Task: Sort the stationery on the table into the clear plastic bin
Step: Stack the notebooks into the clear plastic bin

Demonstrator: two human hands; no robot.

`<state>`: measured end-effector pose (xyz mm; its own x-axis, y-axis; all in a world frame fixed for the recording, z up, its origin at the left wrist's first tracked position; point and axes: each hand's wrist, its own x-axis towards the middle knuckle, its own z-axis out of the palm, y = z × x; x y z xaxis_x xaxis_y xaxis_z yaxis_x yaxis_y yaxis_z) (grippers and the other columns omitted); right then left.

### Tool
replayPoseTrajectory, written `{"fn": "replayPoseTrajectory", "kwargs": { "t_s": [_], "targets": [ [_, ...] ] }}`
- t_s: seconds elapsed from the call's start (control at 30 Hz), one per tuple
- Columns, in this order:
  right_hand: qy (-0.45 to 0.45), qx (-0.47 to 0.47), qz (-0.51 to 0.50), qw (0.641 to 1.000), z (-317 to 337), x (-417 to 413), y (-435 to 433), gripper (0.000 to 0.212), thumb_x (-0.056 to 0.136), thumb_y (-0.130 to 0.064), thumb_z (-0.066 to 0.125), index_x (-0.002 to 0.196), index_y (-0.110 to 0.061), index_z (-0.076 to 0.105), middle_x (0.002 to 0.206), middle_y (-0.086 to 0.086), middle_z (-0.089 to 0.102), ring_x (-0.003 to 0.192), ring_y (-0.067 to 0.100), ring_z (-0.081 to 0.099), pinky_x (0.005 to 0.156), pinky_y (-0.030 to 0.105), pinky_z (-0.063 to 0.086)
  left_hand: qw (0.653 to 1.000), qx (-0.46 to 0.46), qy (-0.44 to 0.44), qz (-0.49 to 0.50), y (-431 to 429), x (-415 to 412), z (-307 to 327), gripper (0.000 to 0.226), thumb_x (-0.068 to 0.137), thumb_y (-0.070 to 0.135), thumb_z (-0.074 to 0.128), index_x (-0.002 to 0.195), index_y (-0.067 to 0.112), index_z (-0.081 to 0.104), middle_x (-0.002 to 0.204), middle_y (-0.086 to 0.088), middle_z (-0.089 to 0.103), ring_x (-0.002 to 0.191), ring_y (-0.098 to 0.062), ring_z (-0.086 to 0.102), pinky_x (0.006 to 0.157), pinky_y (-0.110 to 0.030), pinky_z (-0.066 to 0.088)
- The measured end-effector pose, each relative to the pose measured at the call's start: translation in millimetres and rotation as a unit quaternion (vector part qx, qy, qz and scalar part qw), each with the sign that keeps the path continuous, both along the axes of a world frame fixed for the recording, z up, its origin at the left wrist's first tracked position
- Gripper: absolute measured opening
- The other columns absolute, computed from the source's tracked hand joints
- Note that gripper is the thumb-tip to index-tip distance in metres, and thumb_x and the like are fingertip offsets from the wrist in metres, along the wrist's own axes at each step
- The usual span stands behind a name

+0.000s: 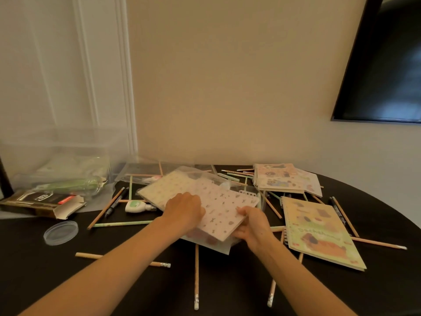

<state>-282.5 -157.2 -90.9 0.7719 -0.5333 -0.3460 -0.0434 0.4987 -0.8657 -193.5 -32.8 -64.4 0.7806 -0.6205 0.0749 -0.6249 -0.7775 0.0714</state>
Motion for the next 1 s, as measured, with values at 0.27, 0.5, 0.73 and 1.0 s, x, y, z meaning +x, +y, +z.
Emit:
{"fn": "replayPoseTrajectory", "kwargs": {
  "t_s": [0.27,0.5,0.73,1.0],
  "targets": [
    [-0.049,0.001,0.039,0.998,-3,1,-8,0.048,0.092,0.010,0.040,0.134,-0.013,0.042,0.112,0.011,0.062,0.088,0.028,0.065,0.057,0.040,0.059,0.987,-0.160,-0.011,-0.016,-34,14,-9,0.039,0.101,0.019,0.025,0.138,0.012,0.035,0.130,-0.008,0.047,0.119,-0.026,0.043,0.096,-0.036,0.039],
    [-0.023,0.073,0.066,0.995,20,48,14,0.050,0.091,0.015,0.034,0.136,-0.008,0.039,0.119,0.021,0.056,0.113,0.039,0.054,0.081,0.053,0.046,0.970,-0.242,-0.008,-0.039,-32,25,-7,0.040,0.103,0.023,0.024,0.138,0.014,0.039,0.129,-0.006,0.053,0.119,-0.022,0.044,0.097,-0.031,0.033],
    [-0.020,-0.025,0.070,0.997,16,82,33,0.041,0.093,0.010,0.035,0.134,0.007,0.038,0.136,0.031,0.043,0.088,0.031,0.060,0.072,0.031,0.048,0.951,-0.297,0.027,-0.083,-25,33,-6,0.040,0.103,0.028,0.025,0.133,0.018,0.049,0.122,-0.005,0.061,0.110,-0.018,0.055,0.095,-0.029,0.040],
    [0.042,-0.045,0.051,0.997,-9,111,30,0.033,0.096,-0.009,0.043,0.126,0.002,0.051,0.110,0.018,0.062,0.081,0.017,0.061,0.090,0.038,0.048,0.909,-0.384,0.123,-0.100,-26,36,-13,0.039,0.101,0.029,0.031,0.123,0.017,0.061,0.115,-0.004,0.065,0.107,-0.017,0.058,0.095,-0.030,0.042]
  ]
}}
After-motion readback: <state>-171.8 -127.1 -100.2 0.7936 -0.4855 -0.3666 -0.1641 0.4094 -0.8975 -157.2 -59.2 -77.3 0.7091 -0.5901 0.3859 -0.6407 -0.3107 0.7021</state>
